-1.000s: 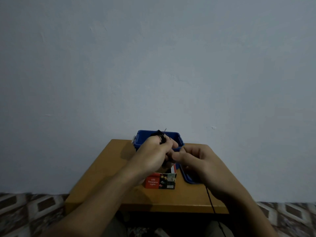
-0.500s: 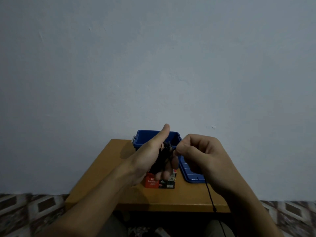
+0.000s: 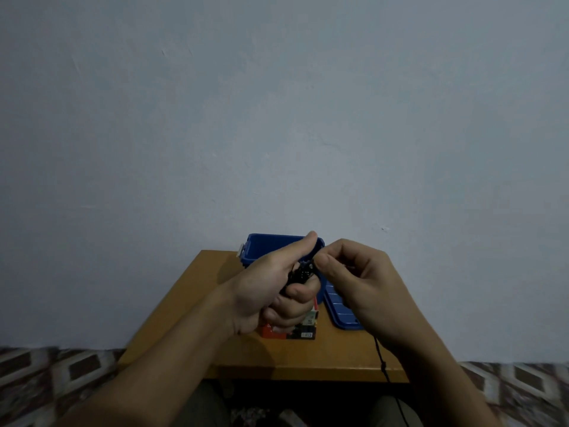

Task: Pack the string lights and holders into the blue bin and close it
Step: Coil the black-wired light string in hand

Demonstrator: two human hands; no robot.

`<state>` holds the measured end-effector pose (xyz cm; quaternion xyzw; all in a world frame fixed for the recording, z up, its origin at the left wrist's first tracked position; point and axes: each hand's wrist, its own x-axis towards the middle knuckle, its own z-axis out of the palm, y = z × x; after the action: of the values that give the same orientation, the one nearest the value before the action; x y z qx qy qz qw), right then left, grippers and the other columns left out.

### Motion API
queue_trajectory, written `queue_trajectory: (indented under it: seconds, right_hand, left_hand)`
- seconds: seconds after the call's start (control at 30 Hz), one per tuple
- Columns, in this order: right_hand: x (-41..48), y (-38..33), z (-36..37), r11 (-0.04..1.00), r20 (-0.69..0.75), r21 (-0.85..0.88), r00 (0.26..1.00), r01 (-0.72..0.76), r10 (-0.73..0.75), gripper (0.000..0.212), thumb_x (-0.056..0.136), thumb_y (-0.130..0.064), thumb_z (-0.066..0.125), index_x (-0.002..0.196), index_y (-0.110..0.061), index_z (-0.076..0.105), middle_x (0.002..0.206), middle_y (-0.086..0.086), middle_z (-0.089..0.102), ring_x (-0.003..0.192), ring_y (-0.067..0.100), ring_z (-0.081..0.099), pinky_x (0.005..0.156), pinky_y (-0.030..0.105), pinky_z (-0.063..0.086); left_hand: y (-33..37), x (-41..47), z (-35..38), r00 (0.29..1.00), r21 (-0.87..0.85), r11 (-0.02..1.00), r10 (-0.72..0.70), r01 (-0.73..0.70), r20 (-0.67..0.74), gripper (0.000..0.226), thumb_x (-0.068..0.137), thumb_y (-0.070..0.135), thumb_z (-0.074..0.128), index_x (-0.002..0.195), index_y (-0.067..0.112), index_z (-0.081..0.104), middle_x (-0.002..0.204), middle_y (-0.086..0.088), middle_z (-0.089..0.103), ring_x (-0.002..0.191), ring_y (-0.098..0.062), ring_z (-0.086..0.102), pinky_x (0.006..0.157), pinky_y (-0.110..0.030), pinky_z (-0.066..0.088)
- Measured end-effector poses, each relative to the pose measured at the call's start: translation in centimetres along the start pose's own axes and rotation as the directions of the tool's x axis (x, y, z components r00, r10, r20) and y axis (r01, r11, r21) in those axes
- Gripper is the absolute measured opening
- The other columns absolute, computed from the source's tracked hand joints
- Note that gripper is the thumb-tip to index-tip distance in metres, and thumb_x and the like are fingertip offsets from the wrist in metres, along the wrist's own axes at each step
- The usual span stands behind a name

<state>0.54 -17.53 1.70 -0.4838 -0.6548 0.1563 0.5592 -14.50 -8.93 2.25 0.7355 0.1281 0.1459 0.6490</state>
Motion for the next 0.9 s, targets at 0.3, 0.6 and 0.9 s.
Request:
queue_trajectory:
  seconds: [0.3, 0.6, 0.9]
  right_hand:
    - [0.2, 0.7, -0.2, 0.998, -0.026, 0.028, 0.998, -0.052, 0.052, 0.019, 0.102, -0.012, 0.053, 0.099, -0.006, 0.07, 0.058, -0.01, 0.062, 0.046, -0.002, 0.05, 0.047, 0.009, 0.037]
    - [0.1, 1.0, -0.2, 0.996, 0.028, -0.021, 0.996, -0.088, 0.089, 0.021, 0.103, -0.011, 0.049, 0.095, -0.007, 0.068, 0.056, -0.013, 0.059, 0.045, -0.002, 0.049, 0.045, 0.01, 0.037]
    - [-0.3, 1.1, 0.3, 0.991, 0.076, -0.02, 0.989, -0.129, 0.13, 0.019, 0.104, -0.02, 0.049, 0.108, -0.021, 0.067, 0.074, -0.003, 0.071, 0.061, 0.007, 0.064, 0.056, 0.024, 0.05]
  left_hand:
    - [-0.1, 0.1, -0.5, 0.978, -0.238, 0.969, 0.11, -0.065, 0.179, 0.054, 0.095, 0.049, 0.027, 0.057, 0.013, 0.04, 0.042, 0.001, 0.034, 0.037, -0.013, 0.03, 0.044, -0.027, 0.031]
    - [0.1, 0.3, -0.3, 0.968, -0.389, 0.912, 0.202, -0.129, 0.152, 0.046, 0.096, 0.04, 0.03, 0.064, 0.011, 0.045, 0.046, 0.001, 0.037, 0.039, -0.014, 0.036, 0.047, -0.028, 0.037]
    - [0.7, 0.5, 0.0, 0.964, -0.478, 0.853, 0.262, -0.209, 0.046, 0.062, 0.1, 0.055, 0.03, 0.072, 0.005, 0.055, 0.049, -0.003, 0.042, 0.043, -0.016, 0.043, 0.052, -0.03, 0.041]
